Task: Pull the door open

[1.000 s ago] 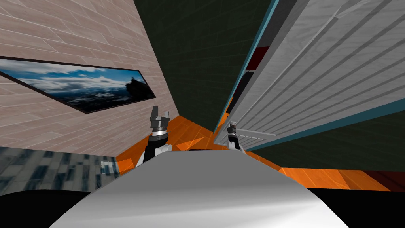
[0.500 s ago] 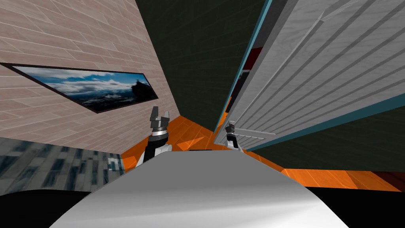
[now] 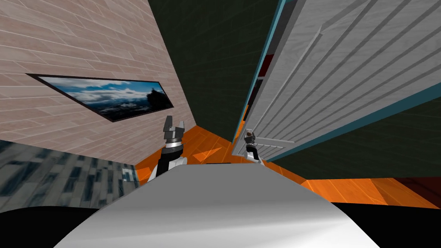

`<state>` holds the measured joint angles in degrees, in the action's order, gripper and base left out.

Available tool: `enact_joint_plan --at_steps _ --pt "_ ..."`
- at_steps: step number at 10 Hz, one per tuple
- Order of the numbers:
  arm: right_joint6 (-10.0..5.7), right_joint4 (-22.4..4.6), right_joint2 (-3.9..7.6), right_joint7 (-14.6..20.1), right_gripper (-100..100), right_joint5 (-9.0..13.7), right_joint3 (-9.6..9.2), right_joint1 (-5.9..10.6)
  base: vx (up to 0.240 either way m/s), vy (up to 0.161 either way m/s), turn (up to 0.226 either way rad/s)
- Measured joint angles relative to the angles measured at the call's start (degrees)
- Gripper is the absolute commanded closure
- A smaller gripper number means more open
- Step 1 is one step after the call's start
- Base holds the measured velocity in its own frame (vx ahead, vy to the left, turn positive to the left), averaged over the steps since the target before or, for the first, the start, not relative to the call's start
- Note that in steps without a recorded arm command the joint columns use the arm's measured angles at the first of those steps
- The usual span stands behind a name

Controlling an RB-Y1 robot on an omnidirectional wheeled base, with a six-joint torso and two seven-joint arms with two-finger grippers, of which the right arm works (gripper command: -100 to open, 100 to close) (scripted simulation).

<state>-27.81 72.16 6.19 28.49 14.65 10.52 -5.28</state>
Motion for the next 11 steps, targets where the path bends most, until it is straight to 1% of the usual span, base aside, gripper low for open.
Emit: enact_joint_plan --at_steps 4,7,9,11 --pt "1.68 0.32 -0.54 6.23 -100 4.86 -1.61 0.96 -0.094 -0.037 0.044" --pt "3.36 1.12 -1.24 11.0 -100 8.72 -2.82 1.63 -0.097 -0.055 0.04" --pt "4.44 1.27 -1.44 14.26 -100 11.34 -3.58 2.31 -0.103 -0.05 0.04" --pt "5.49 1.67 -1.87 17.4 -100 13.81 -4.31 2.8 -0.095 -0.046 0.04"
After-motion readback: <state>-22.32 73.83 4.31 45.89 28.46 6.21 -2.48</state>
